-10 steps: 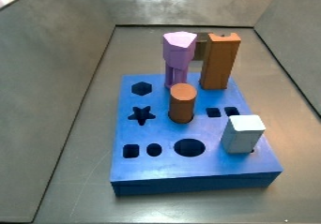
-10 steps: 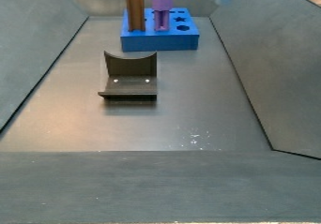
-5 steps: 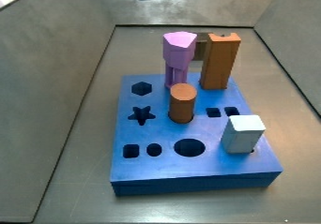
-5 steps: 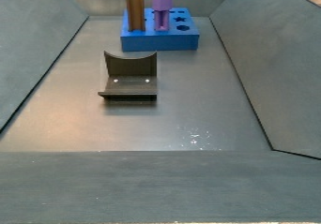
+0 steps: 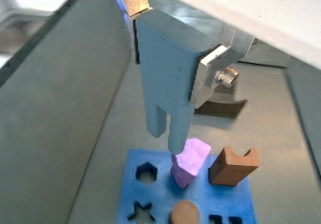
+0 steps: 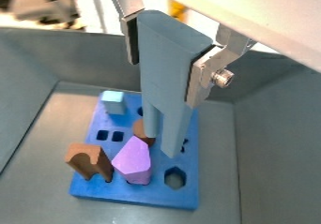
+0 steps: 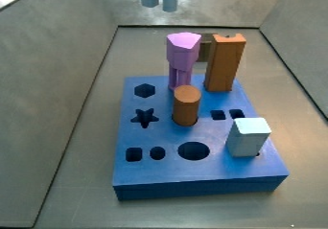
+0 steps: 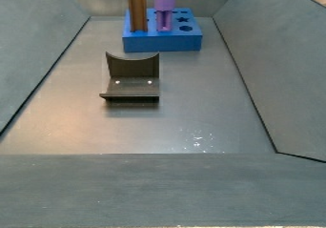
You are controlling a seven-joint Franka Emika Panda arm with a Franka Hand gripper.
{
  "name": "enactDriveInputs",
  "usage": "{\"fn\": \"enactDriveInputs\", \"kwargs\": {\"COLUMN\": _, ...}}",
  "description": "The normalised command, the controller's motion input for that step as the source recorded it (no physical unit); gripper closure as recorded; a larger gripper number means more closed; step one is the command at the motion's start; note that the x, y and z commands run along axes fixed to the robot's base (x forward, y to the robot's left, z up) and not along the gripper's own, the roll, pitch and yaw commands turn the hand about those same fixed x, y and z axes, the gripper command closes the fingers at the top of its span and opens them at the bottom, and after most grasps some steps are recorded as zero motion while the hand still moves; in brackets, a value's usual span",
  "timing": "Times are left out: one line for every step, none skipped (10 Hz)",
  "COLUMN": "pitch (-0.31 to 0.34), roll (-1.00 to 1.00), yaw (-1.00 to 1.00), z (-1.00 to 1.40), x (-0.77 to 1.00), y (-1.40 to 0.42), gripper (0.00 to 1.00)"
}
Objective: Pick up the square-circle object. Move up. Rotate the square-circle object. Move to above the board. Insert the square-circle object.
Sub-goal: Move to above the board, then insert the square-circle object.
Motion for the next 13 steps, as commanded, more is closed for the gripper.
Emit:
{"fn": "enactDriveInputs", "kwargs": {"pitch": 0.13, "roll": 0.02, "yaw": 1.0, "z": 0.03, "x": 0.09, "y": -0.1, "gripper": 1.0}}
{"fn": "enactDriveInputs", "kwargs": {"pitch": 0.132, "roll": 0.02, "yaw": 1.0, "z": 0.03, "x": 0.07, "y": -0.08, "gripper": 1.0}}
{"fn": "enactDriveInputs", "kwargs": {"pitch": 0.151, "roll": 0.02, "yaw": 1.0, "z": 0.02, "x": 0.07, "y": -0.06, "gripper": 1.0}}
{"fn": "enactDriveInputs", "kwargs": {"pitch": 0.174, "roll": 0.03, "yaw": 1.0, "z": 0.02, "x": 0.07, "y": -0.04, "gripper": 1.0}}
{"fn": "enactDriveInputs", "kwargs": {"pitch": 0.223, "roll": 0.04, "yaw": 1.0, "z": 0.03, "x": 0.07, "y": -0.04, "gripper": 1.0}}
{"fn": "enactDriveInputs", "kwargs": {"pitch": 0.228, "roll": 0.05, "yaw": 0.83, "z": 0.03, "x": 0.07, "y": -0.03, "gripper": 1.0}}
{"fn": "enactDriveInputs", "kwargs": {"pitch": 0.198, "roll": 0.05, "yaw": 0.5, "z": 0.03, "x": 0.08, "y": -0.03, "gripper": 1.0}}
{"fn": "enactDriveInputs", "kwargs": {"pitch": 0.177, "roll": 0.05, "yaw": 0.36, "z": 0.02, "x": 0.08, "y": -0.03, "gripper": 1.0}}
{"fn": "enactDriveInputs", "kwargs": {"pitch": -0.056, "roll": 0.04, "yaw": 0.39, "z": -0.35, "x": 0.0, "y": -0.78, "gripper": 1.0}}
{"fn": "enactDriveInputs", "kwargs": {"pitch": -0.05, "roll": 0.01, "yaw": 0.35, "z": -0.44, "x": 0.0, "y": -0.85, "gripper": 1.0}}
{"fn": "enactDriveInputs", "kwargs": {"pitch": -0.077, "roll": 0.0, "yaw": 0.33, "z": -0.35, "x": -0.05, "y": -0.85, "gripper": 1.0}}
{"fn": "enactDriveInputs", "kwargs": {"pitch": -0.076, "roll": 0.02, "yaw": 0.37, "z": -0.39, "x": -0.05, "y": -0.86, "gripper": 1.0}}
{"fn": "enactDriveInputs", "kwargs": {"pitch": -0.074, "roll": 0.04, "yaw": 0.39, "z": -0.49, "x": -0.05, "y": -0.82, "gripper": 1.0}}
